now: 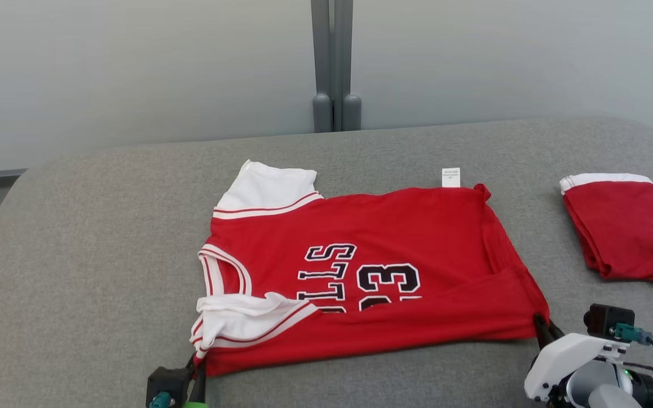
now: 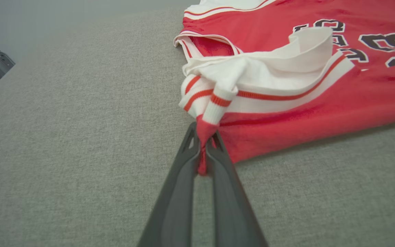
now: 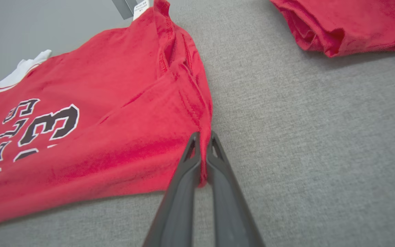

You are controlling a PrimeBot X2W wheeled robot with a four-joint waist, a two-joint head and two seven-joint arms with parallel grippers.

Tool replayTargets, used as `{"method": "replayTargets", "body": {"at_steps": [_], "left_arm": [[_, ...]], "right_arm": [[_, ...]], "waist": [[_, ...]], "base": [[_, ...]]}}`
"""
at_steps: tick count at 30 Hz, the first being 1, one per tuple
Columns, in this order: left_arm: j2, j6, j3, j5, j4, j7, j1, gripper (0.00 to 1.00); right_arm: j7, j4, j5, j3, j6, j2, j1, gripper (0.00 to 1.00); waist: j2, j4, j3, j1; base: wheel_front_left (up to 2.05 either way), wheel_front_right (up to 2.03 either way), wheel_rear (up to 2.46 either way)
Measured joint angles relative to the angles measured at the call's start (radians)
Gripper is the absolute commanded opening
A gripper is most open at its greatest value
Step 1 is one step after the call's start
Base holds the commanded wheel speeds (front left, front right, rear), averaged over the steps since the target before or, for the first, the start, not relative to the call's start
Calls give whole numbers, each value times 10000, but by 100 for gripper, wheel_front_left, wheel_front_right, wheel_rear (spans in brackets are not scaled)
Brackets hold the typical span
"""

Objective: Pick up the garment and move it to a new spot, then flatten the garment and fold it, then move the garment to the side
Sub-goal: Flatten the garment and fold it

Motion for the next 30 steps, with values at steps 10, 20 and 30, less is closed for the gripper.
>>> {"method": "replayTargets", "body": {"at_steps": [10,20,30], "left_arm": [[-21,341,-44,-105,205,125,180,100],[-52,811,669,-439,-1791,27,-18,100],[347,17,619,-378,-2385,98,-1245,100]], "right_arm": [[633,-1862,165,-121,-10,-19,1090,100],[-374,-3486,-98,-278,-10,190,1092,100],[-368,-4178,-397,215,-10,198,269,100]], "waist": [[0,-234,-111,0],[0,-360,78,1],[0,-632,778,0]], "base": [[0,0,0],[0,0,0],[0,0,0]]}}
